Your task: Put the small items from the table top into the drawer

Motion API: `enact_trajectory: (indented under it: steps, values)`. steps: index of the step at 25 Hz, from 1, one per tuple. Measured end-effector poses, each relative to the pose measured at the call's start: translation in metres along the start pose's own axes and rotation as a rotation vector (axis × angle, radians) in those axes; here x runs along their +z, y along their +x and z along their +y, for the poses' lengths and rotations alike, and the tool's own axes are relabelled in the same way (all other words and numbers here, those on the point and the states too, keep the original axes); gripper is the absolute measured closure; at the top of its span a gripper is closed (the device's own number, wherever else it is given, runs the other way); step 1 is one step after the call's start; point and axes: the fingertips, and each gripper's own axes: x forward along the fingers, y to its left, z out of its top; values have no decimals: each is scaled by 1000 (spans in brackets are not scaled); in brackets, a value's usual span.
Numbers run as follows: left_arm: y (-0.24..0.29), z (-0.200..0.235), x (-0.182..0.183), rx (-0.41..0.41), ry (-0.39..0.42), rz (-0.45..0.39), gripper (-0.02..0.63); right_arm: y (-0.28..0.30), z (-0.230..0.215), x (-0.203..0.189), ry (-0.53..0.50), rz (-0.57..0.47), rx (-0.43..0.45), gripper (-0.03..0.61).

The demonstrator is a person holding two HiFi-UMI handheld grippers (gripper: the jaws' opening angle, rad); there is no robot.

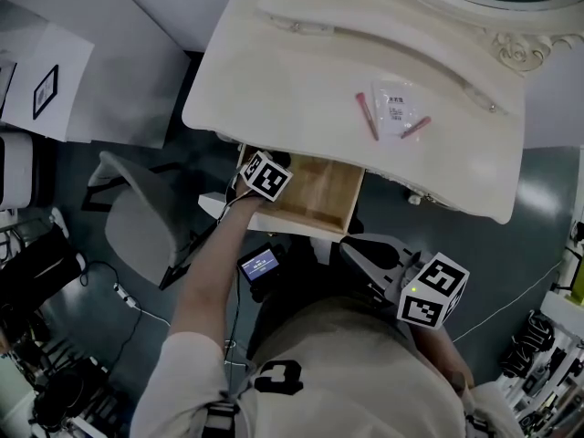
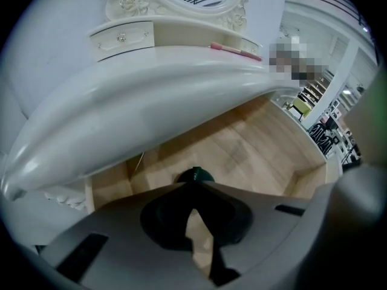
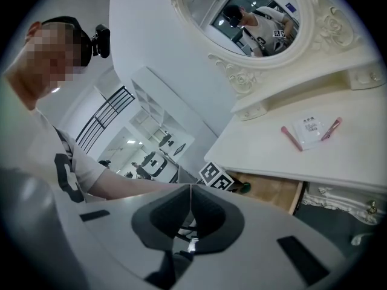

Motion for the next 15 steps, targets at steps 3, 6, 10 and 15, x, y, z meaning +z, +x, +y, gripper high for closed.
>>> enact_trajectory:
  steps: [3,6,10,15]
  values:
    - [0,1,1,-2,-7,-7,555,2,2,-1,-5,3,-1,549]
    - [2,0,1,-10,-18,-10,555,2,3,-2,-7,6,-5,549]
    - [3,-2,2,-42,-26,-19,551,3,4,-2,-11,0,-11,549]
    - [1,-13,3,-77,-52,-26,357,3,8,-3,-14,3,-17,549]
